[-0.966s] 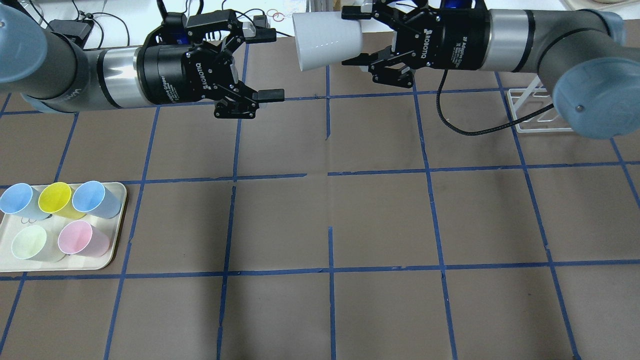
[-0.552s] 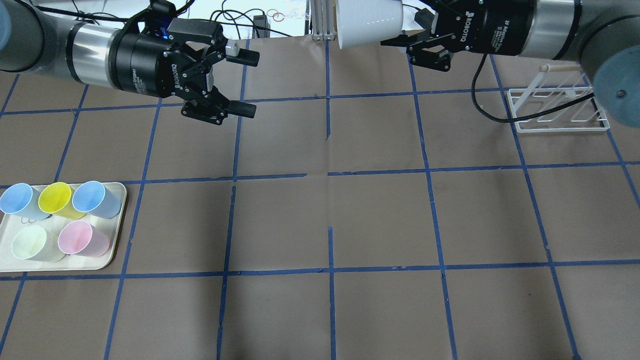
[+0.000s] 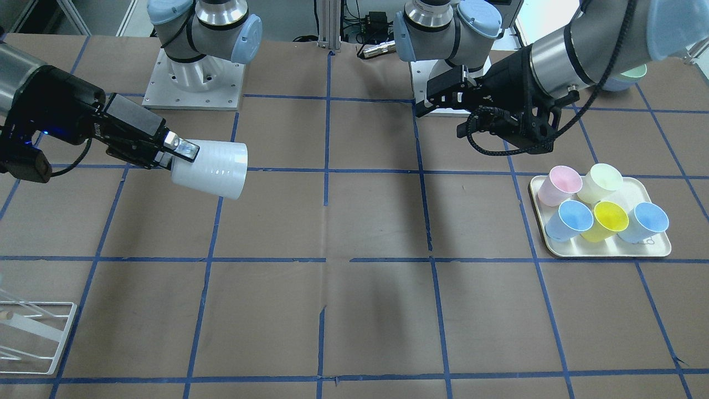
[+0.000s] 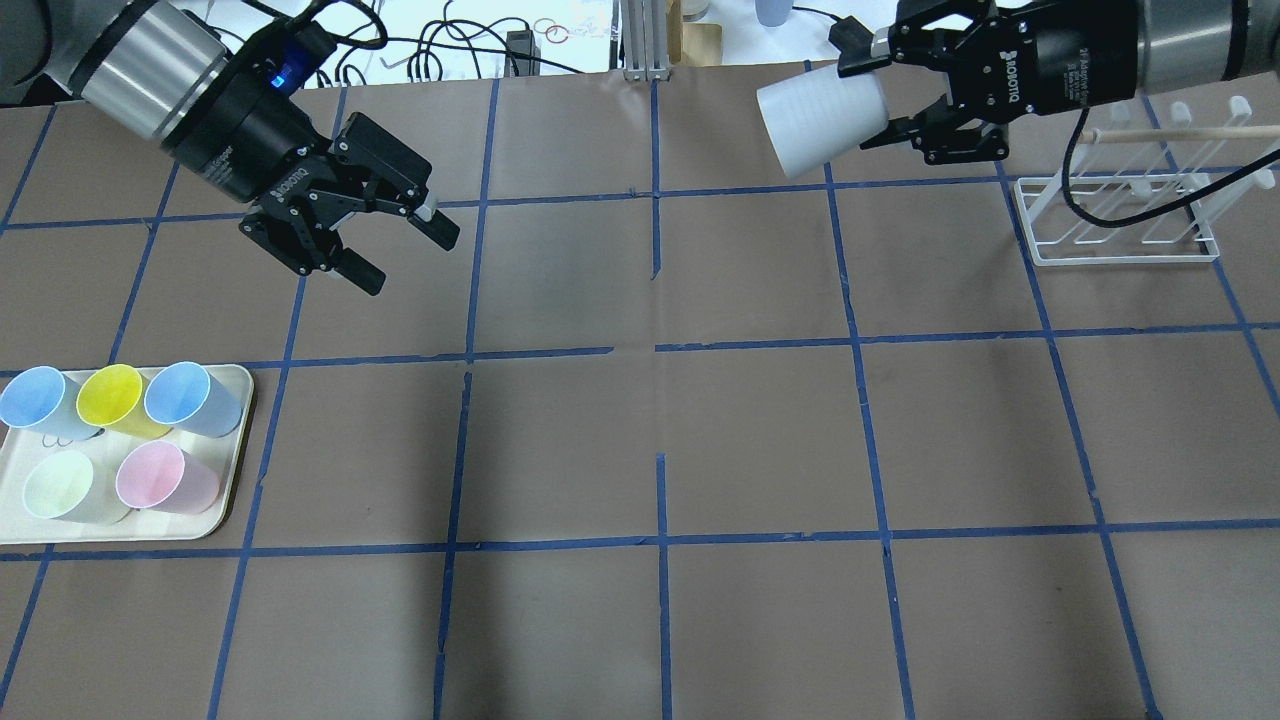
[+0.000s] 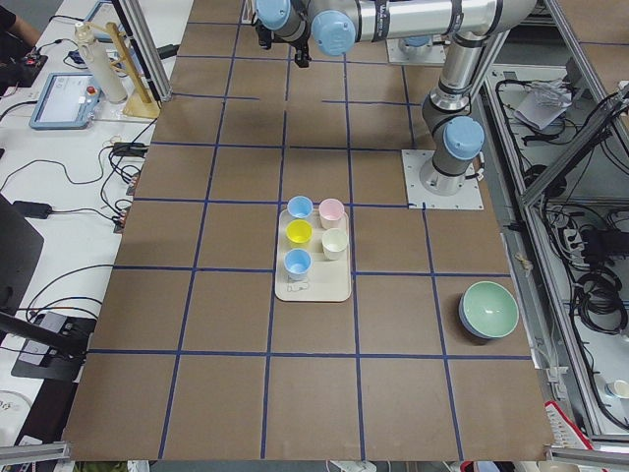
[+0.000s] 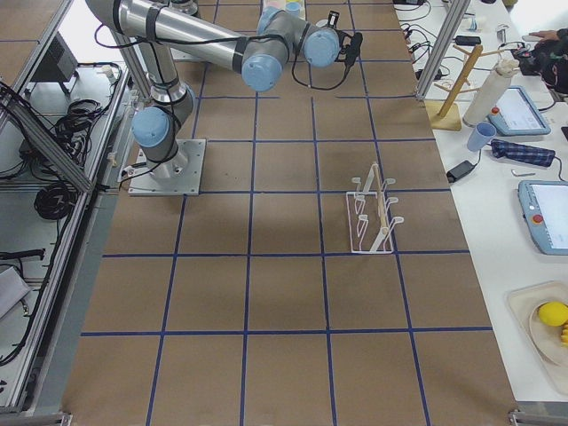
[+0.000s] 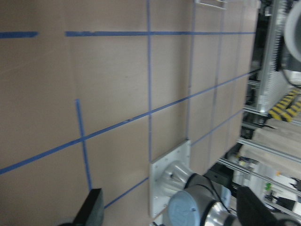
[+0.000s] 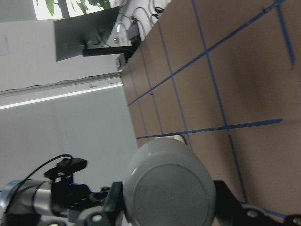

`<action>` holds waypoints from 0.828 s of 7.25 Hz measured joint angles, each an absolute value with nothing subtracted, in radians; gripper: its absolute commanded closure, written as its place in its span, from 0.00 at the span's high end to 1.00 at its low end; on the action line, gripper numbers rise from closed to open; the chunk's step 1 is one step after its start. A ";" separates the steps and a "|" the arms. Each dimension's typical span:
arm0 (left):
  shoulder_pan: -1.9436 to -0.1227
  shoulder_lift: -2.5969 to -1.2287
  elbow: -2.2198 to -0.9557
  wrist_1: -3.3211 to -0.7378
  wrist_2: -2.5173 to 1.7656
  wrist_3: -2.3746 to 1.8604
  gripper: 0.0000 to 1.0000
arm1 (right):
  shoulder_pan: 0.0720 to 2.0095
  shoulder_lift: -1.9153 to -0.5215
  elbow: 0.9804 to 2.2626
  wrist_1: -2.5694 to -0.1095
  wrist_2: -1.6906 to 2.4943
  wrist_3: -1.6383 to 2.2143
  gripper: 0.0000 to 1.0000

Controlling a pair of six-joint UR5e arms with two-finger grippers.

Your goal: Transfer IKEA cup to right arm and place on rack

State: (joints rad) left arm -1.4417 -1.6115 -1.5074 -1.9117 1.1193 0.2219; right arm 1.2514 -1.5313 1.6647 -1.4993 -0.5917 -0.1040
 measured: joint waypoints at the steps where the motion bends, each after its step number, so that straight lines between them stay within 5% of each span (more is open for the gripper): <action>1: -1.477 -1.584 -1.519 -1.864 1.241 0.130 1.00 | 1.251 -1.534 1.644 -1.499 -0.729 -0.104 0.00; 6: -1.521 -1.476 -1.693 -1.533 1.499 -0.002 1.00 | 1.255 -1.561 1.617 -1.640 -1.344 -0.283 0.00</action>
State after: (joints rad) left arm -1.5213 -1.4756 -1.6930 -1.5326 1.4986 -0.0020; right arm 1.2548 -1.5608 1.6168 -1.6398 -1.3436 -0.2826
